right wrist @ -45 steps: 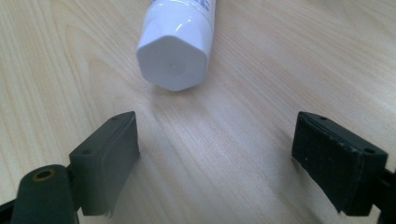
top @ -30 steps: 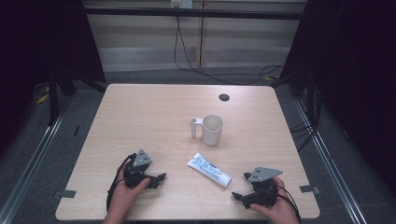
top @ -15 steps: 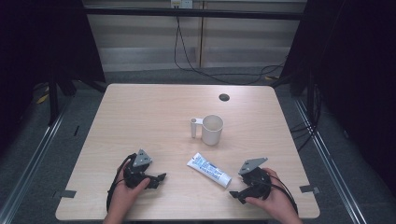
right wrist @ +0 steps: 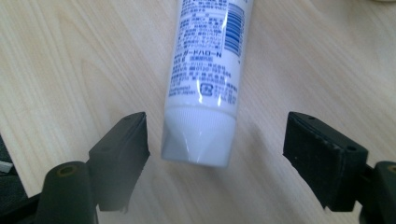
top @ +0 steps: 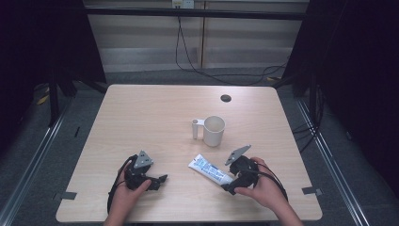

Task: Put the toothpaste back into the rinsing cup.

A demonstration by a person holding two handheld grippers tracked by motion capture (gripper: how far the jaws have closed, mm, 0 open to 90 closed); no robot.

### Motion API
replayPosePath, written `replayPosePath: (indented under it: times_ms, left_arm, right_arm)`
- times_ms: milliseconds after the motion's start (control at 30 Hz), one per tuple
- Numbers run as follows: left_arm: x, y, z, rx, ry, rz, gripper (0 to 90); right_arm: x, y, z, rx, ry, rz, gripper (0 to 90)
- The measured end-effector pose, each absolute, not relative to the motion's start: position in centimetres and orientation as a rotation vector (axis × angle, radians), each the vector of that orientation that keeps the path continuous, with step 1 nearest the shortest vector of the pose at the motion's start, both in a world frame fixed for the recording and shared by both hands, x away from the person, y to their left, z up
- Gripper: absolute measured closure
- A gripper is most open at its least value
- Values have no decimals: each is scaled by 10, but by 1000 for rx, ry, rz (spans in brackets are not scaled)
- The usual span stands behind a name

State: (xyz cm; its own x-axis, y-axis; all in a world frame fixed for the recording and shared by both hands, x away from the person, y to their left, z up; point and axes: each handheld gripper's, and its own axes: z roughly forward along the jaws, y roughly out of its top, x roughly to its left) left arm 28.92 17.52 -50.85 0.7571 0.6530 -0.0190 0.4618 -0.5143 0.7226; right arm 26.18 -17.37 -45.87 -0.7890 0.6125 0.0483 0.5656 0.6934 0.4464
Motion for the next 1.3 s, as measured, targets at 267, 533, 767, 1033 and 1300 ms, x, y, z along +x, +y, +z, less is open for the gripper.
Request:
replayPosePath:
  times_ms: [267,533,767,1033,1300]
  left_arm:
    - [289,175,-508,2208,829,330,153]
    - [289,175,-508,2207,829,330,153]
    - [289,175,-508,2207,830,330,153]
    - [289,175,-508,2208,829,330,153]
    - [289,175,-508,2207,830,330,153]
  right_arm:
    - [274,-153,-455,905,2821,633,232]
    - [283,-138,-454,879,2839,605,250]
    - [291,-128,-453,849,2849,587,265]
    - [299,-118,-455,857,2855,604,303]
    - [307,-109,-461,846,2887,579,351]
